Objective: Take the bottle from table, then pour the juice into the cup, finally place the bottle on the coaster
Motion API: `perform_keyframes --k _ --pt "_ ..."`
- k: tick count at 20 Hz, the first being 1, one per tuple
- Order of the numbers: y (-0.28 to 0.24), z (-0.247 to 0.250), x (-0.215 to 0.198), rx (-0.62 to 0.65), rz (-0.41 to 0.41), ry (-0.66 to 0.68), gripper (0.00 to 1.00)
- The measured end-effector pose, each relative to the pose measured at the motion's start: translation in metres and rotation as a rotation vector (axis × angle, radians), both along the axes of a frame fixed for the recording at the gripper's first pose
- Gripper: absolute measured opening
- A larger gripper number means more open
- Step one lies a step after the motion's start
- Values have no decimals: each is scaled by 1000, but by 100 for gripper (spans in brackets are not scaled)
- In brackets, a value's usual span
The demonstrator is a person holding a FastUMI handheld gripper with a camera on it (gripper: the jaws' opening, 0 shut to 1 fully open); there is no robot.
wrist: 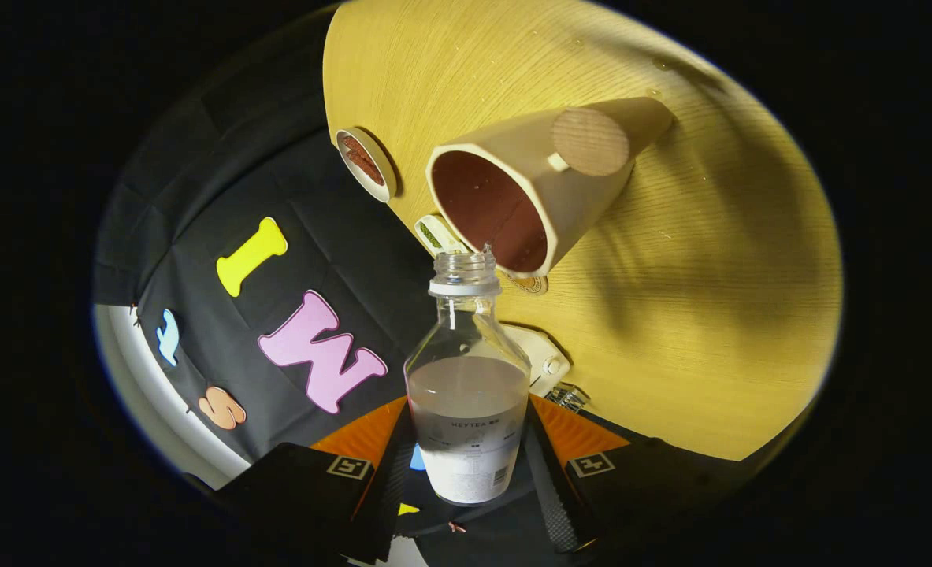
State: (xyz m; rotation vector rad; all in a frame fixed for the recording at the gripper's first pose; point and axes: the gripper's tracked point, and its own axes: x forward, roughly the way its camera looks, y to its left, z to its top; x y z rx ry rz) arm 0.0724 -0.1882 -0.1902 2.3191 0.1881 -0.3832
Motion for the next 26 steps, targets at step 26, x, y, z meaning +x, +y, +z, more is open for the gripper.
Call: perform_keyframes --k 26 --pt "-35 28 2 226 -152 -23 76"
